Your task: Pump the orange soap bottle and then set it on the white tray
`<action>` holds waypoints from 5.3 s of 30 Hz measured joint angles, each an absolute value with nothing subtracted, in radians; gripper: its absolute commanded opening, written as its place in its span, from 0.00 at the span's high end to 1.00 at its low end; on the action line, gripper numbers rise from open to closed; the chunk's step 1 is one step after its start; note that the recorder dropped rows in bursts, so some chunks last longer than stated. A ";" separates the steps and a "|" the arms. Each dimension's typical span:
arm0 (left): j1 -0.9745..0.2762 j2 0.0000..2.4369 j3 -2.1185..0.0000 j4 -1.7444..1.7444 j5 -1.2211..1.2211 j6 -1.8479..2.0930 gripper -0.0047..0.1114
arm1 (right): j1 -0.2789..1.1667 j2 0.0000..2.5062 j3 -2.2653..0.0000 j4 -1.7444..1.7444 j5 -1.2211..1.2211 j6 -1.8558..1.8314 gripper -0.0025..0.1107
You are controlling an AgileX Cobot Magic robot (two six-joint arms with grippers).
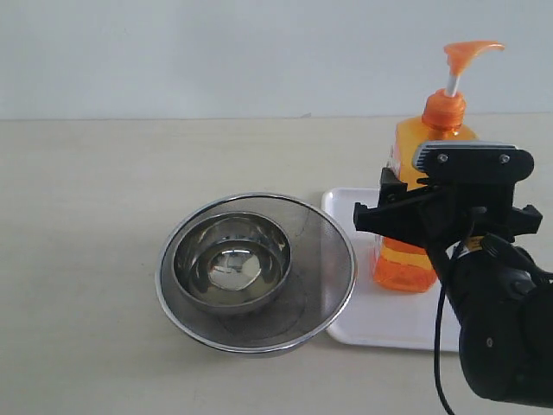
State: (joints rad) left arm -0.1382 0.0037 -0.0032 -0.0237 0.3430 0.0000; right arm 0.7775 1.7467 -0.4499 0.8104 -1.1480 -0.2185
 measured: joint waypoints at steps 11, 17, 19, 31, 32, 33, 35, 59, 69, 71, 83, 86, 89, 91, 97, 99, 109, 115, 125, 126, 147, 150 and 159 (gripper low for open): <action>-0.138 0.004 -0.003 -0.024 0.343 0.000 0.14 | 0.777 1.729 -0.450 0.817 -1.130 -0.298 0.98; -0.138 0.004 -0.003 -0.024 0.343 0.000 0.14 | 0.777 1.590 -0.448 0.820 -1.057 -0.395 0.98; -0.138 0.004 -0.003 -0.024 0.343 0.000 0.14 | 0.777 1.536 -0.448 0.820 -1.041 -0.421 0.98; -0.138 0.004 -0.003 -0.024 0.343 0.000 0.14 | 0.777 1.486 -0.397 0.685 -1.031 -0.437 0.98; -0.138 0.004 -0.003 -0.024 0.343 0.000 0.14 | 0.777 1.494 -0.391 0.679 -1.038 -0.432 0.98; -0.138 0.004 -0.003 -0.024 0.343 0.000 0.14 | 0.777 1.501 -0.381 0.675 -1.046 -0.424 0.98; -0.138 0.004 -0.003 -0.024 0.343 0.000 0.14 | 0.777 1.511 -0.370 0.675 -1.059 -0.401 0.98; -0.138 0.004 -0.003 -0.024 0.343 0.000 0.14 | 0.689 1.680 -0.444 0.579 -1.128 -0.251 0.98; -0.138 0.004 -0.003 -0.024 0.343 0.000 0.14 | 0.663 1.680 -0.447 0.509 -1.130 -0.230 0.98; -0.138 0.004 -0.003 -0.024 0.343 0.000 0.14 | 0.663 1.680 -0.447 0.509 -1.130 -0.230 0.98; -0.138 0.004 -0.003 -0.024 0.343 0.000 0.14 | 0.661 1.771 -0.450 0.499 -1.165 -0.176 0.98; -0.138 0.004 -0.003 -0.024 0.343 0.000 0.14 | 0.661 1.780 -0.450 0.499 -1.179 -0.172 0.98; -0.138 0.004 -0.003 -0.024 0.343 0.000 0.14 | 0.661 1.781 -0.450 0.499 -1.184 -0.172 0.98; -0.138 0.004 -0.003 -0.024 0.343 0.000 0.14 | 0.661 1.781 -0.450 0.499 -1.184 -0.172 0.98; -0.138 0.004 -0.003 -0.024 0.343 0.000 0.14 | 0.661 1.781 -0.450 0.495 -1.184 -0.172 0.83; -0.138 0.004 -0.003 -0.024 0.343 0.000 0.14 | 0.661 1.781 -0.450 0.489 -1.184 -0.182 0.55; -0.138 0.004 -0.003 -0.024 0.343 0.000 0.14 | 0.661 1.781 -0.452 0.528 -1.210 -0.193 0.08; -0.138 0.004 -0.003 -0.024 0.343 0.000 0.14 | 0.661 1.715 -0.452 0.532 -1.210 -0.198 0.08; -0.138 0.004 -0.003 -0.024 0.343 0.000 0.14 | 0.661 1.452 -0.446 0.564 -0.989 -0.292 0.08; -0.138 0.004 -0.003 -0.024 0.343 0.000 0.14 | 0.661 1.423 -0.442 0.570 -0.960 -0.298 0.08; -0.138 0.004 -0.003 -0.024 0.343 0.000 0.14 | 0.661 0.945 -0.435 0.762 -0.166 -0.469 0.95; -0.138 0.004 -0.003 -0.024 0.343 0.000 0.14 | 0.661 0.862 -0.428 0.764 -0.096 -0.469 0.95; -0.138 0.004 -0.003 -0.024 0.343 0.000 0.14 | 0.661 0.607 -0.177 0.770 -0.144 -0.408 0.95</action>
